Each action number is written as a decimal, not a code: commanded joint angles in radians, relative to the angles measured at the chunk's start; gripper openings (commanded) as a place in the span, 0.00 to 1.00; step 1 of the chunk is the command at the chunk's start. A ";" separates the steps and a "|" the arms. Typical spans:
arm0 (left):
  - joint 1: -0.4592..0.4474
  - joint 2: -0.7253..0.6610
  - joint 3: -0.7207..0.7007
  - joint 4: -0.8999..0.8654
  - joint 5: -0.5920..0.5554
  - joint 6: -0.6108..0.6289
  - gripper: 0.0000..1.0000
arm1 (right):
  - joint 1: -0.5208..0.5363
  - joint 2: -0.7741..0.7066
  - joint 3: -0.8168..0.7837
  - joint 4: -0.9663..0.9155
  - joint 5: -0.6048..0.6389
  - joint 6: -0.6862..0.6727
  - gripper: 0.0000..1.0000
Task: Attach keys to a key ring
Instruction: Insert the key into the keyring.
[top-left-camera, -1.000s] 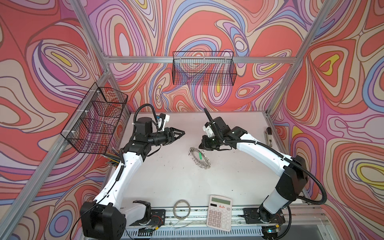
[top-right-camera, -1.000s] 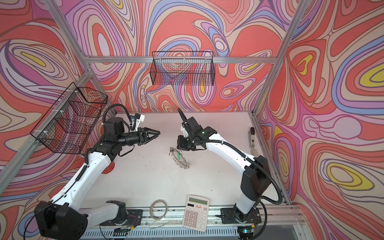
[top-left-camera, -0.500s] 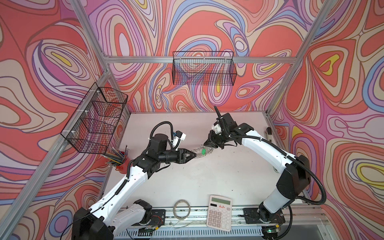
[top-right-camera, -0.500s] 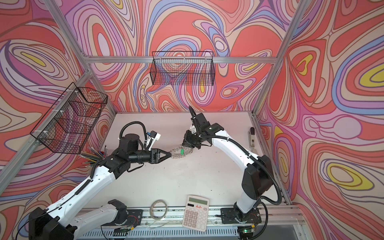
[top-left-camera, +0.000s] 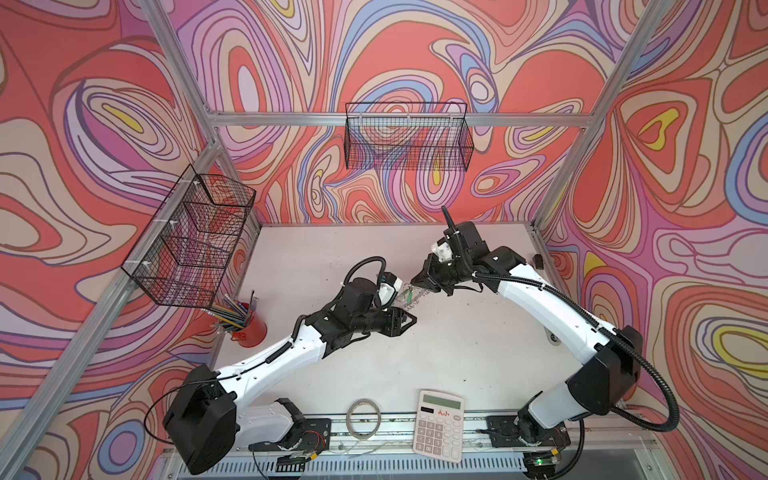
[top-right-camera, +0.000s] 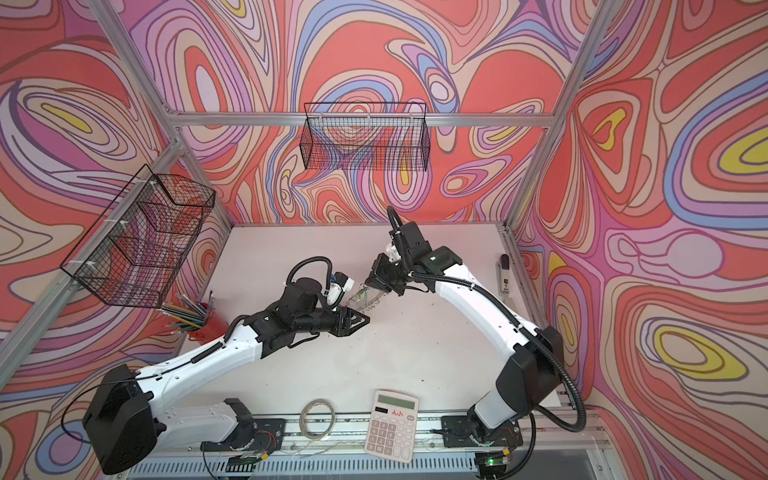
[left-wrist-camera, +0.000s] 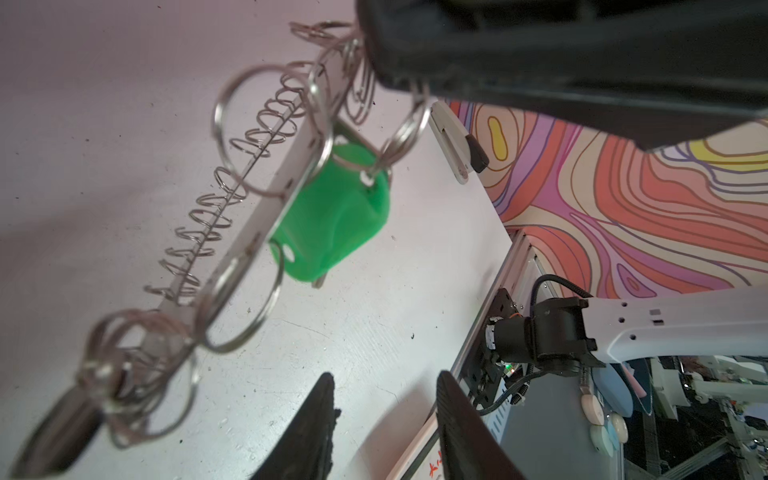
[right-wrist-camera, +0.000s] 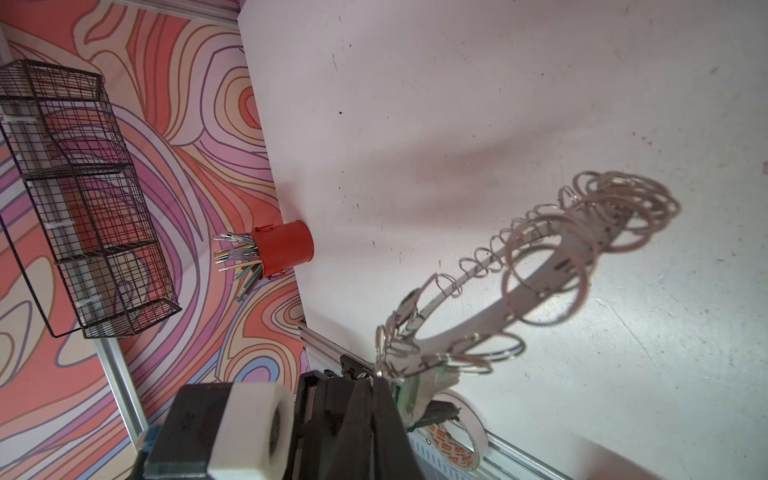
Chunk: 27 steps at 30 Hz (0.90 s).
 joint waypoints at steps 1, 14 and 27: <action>-0.029 0.013 0.047 0.000 -0.149 0.013 0.44 | 0.002 -0.044 -0.018 0.048 0.001 0.056 0.00; -0.029 0.048 0.092 0.028 -0.256 0.151 0.52 | 0.002 -0.098 -0.088 0.095 -0.030 0.086 0.00; -0.027 -0.010 0.057 0.025 -0.122 0.228 0.51 | 0.002 -0.097 -0.107 0.109 -0.047 0.066 0.00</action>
